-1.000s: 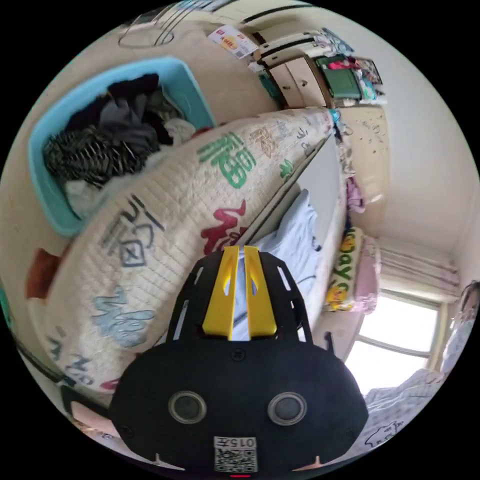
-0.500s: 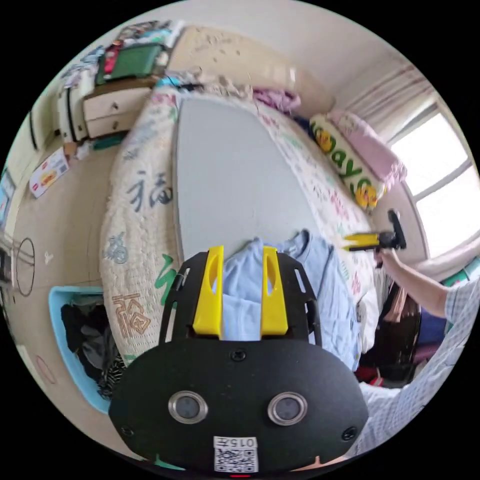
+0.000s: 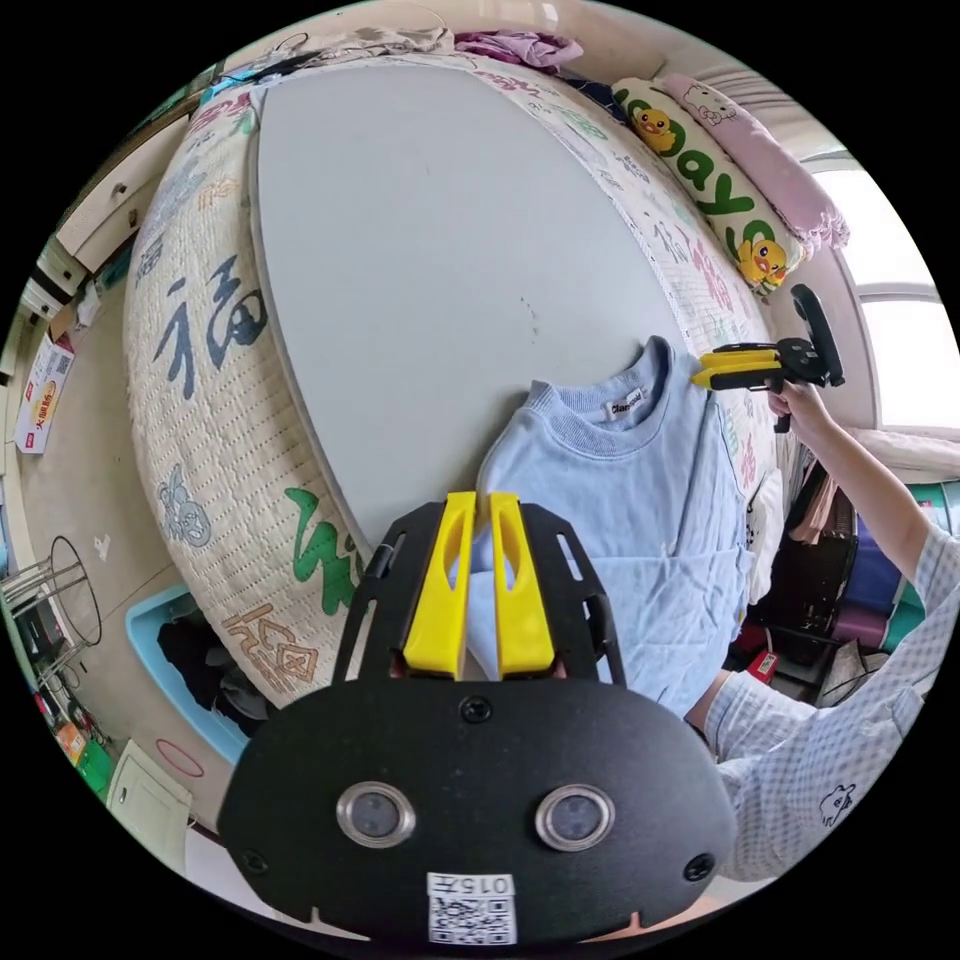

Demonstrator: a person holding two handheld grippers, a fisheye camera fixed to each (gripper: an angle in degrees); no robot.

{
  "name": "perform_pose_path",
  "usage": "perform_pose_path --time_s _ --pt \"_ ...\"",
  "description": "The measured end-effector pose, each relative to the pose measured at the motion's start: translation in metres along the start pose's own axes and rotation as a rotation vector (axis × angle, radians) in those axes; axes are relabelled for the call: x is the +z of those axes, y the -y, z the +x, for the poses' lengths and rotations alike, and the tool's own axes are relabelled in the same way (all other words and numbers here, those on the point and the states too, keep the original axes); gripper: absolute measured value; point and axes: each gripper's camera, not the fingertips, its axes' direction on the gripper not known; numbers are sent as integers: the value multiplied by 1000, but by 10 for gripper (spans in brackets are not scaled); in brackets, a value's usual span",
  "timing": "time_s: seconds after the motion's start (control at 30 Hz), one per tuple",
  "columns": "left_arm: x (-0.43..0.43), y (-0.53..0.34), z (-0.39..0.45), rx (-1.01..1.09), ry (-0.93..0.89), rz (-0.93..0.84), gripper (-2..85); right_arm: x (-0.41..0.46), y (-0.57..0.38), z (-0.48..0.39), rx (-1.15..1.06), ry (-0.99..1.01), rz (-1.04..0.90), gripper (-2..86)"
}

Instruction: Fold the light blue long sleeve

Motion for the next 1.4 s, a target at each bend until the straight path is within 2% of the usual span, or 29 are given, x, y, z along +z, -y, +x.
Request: perform_pose_path --time_s 0.03,0.2,0.3,0.43,0.6,0.67,0.77,0.9,1.0,1.07,1.17,1.2,1.3,1.4 --pt "-5 -1 0 -1 1 18 16 -7 -1 -1 22 -6 -12 30" --pt "-39 -25 15 32 -12 139 7 -68 -36 -27 -28 20 72 12" --pt "-68 -63 35 70 -23 224 5 -123 -84 -59 -74 17 141 8" --pt "-98 -156 71 131 -55 327 4 -200 -203 -112 -107 82 238 7" --pt "-62 -280 95 36 -252 200 4 -192 -353 -173 -38 231 78 7" --pt "-14 -333 100 -78 -318 66 4 -152 -404 -197 3 282 -66 8" --pt "55 -379 96 -189 -333 -92 4 -87 -436 -212 22 312 -258 10" --pt "103 -402 87 -226 -306 -204 6 -45 -442 -216 23 379 -415 16" --pt "97 -409 80 -217 -310 -203 7 -67 -442 -208 68 378 -437 15" --pt "88 -421 73 -178 -215 -272 7 -96 -452 -202 67 301 -456 13" --pt "78 -440 54 -201 -169 -317 12 -133 -459 -180 131 268 -444 18" --pt "74 -442 49 -221 -168 -299 14 -142 -458 -174 153 264 -421 21" --pt "44 -439 17 -338 -204 -88 40 -194 -435 -142 280 266 -220 42" --pt "32 -425 -21 -466 -327 163 70 -233 -401 -104 432 294 5 90"
